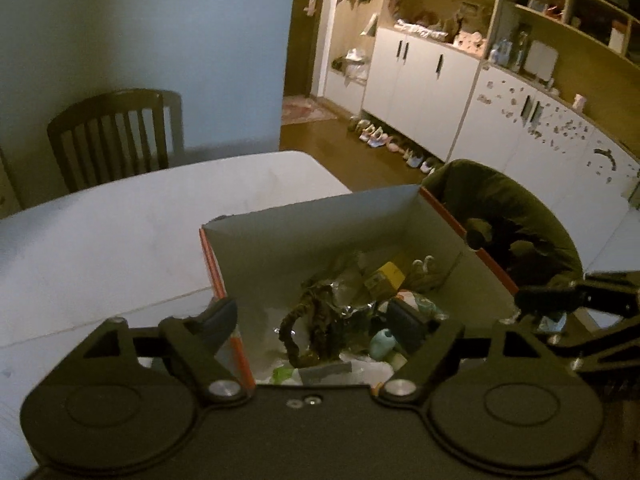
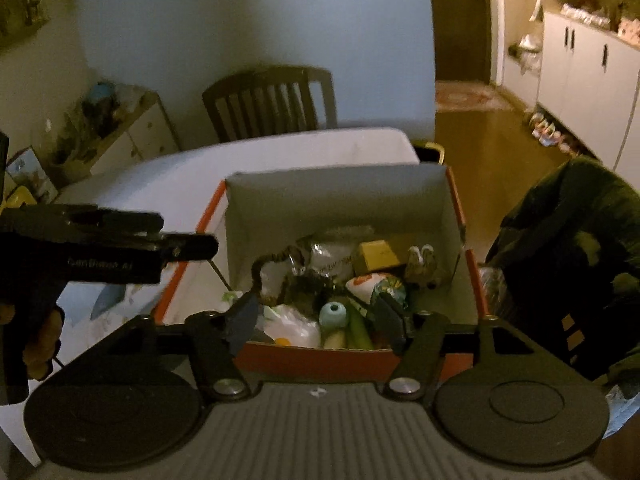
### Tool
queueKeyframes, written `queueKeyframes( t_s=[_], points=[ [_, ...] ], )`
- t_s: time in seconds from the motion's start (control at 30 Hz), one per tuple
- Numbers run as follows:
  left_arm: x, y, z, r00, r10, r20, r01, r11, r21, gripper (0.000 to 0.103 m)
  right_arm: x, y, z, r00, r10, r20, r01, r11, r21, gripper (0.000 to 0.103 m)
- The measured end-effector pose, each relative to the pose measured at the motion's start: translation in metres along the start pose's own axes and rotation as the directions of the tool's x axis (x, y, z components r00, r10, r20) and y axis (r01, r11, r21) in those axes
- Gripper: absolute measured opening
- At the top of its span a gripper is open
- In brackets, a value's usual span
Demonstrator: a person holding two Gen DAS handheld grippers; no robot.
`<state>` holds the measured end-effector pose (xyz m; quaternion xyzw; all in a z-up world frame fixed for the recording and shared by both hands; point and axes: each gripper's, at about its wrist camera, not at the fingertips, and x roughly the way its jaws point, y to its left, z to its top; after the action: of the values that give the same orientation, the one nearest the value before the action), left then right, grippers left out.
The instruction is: Organize objects
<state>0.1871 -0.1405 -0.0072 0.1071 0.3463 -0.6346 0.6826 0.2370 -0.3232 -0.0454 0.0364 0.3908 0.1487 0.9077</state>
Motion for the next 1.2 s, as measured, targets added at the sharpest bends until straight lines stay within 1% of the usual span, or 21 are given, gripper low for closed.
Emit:
queueKeyframes(
  t_s=[0.07,0.17,0.27,0.33,0.43,0.53,0.63,0.7,0.93,1.2],
  points=[
    [-0.007,0.0,-0.003,1.0,-0.009,0.009,0.008,1.0,0.011,0.083,-0.009,0.005,-0.002,0.999,-0.009,0.033,0.008,1.0,0.017,0.067],
    [-0.019,0.003,-0.008,0.999,-0.029,0.02,0.029,0.999,0.015,0.086,-0.022,0.012,-0.008,0.997,-0.017,0.077,0.015,0.999,0.031,0.072],
    [-0.029,0.006,-0.012,0.998,-0.051,0.032,0.051,0.999,0.019,0.089,-0.034,0.02,-0.014,0.991,-0.034,0.127,0.028,0.998,0.049,0.073],
    [-0.037,0.008,-0.014,0.997,-0.064,0.045,0.063,0.998,0.027,0.094,-0.042,0.026,-0.018,0.987,-0.04,0.153,0.032,0.998,0.059,0.076],
    [-0.048,0.01,-0.016,0.995,-0.079,0.063,0.077,0.996,0.038,0.099,-0.053,0.037,-0.023,0.98,-0.061,0.191,0.05,0.997,0.061,0.08],
    [-0.055,0.012,-0.02,0.993,-0.097,0.071,0.093,0.994,0.055,0.102,-0.061,0.047,-0.028,0.974,-0.08,0.214,0.067,0.996,0.066,0.084],
    [-0.06,0.014,-0.024,0.992,-0.099,0.073,0.094,0.993,0.066,0.103,-0.065,0.056,-0.033,0.97,-0.099,0.22,0.084,0.994,0.076,0.085],
    [-0.062,0.016,-0.028,0.991,-0.115,0.067,0.111,0.992,0.067,0.103,-0.067,0.06,-0.037,0.969,-0.111,0.22,0.093,0.991,0.092,0.087],
    [-0.072,0.023,-0.039,0.987,-0.146,0.061,0.14,0.986,0.087,0.103,-0.074,0.075,-0.051,0.958,-0.176,0.228,0.15,0.98,0.128,0.087],
    [-0.078,0.031,-0.047,0.985,-0.163,0.063,0.158,0.984,0.082,0.103,-0.078,0.087,-0.059,0.954,-0.199,0.226,0.167,0.974,0.155,0.088]
  ],
)
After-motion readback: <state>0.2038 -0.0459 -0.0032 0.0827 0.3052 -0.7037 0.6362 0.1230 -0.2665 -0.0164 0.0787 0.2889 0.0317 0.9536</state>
